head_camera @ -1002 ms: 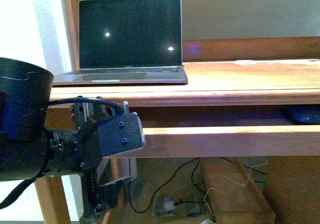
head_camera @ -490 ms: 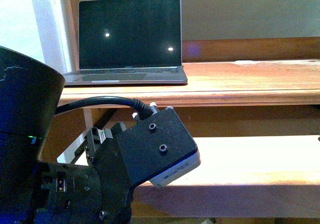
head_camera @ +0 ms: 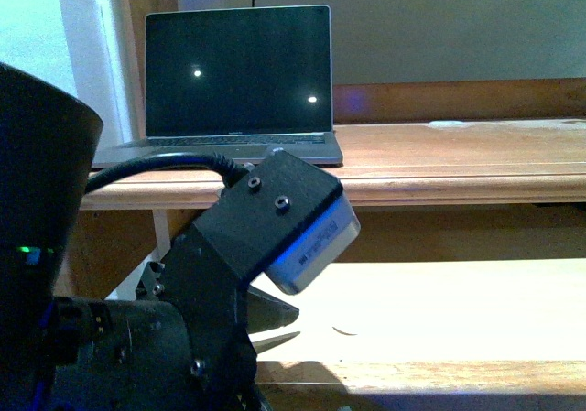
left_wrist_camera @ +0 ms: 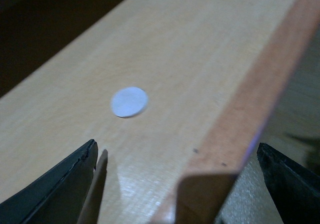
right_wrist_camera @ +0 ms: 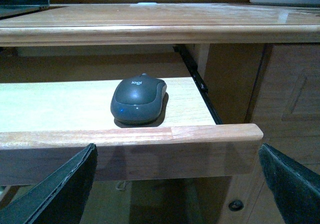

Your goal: Place mouse

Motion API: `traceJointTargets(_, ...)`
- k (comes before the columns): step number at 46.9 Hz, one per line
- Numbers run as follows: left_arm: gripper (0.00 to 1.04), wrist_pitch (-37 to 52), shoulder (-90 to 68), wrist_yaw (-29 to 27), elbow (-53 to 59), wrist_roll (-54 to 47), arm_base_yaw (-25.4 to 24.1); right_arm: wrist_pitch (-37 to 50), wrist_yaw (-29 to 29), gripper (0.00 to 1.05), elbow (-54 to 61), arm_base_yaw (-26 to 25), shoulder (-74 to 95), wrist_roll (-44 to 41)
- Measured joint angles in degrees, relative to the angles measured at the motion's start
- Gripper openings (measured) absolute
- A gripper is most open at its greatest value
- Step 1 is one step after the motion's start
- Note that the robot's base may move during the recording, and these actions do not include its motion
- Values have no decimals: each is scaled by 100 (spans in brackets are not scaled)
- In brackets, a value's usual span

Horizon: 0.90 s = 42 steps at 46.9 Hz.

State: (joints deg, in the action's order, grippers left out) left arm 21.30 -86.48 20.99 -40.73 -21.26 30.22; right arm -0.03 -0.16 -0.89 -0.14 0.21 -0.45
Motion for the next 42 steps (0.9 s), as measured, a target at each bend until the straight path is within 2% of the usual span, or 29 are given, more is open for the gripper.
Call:
traceJointTargets(9, 97, 420, 142, -350, -188, 686, -203, 0, 0, 97, 0, 0, 0, 0)
traceJointTargets(14, 97, 586, 584, -595, -555, 1515, -439, 0, 0, 97, 0, 0, 0, 0)
traceJointTargets(21, 97, 566, 1220, -612, -680, 2446, -479, 0, 0, 97, 0, 0, 0, 0)
traceJointTargets(31, 97, 343, 1917, -1019, -514, 2826, -551, 0, -2, 97, 0, 0, 0, 0)
traceJointTargets(42, 97, -413, 3491, -2929, 551, 2754, -1429, 0, -2, 97, 0, 0, 0, 0)
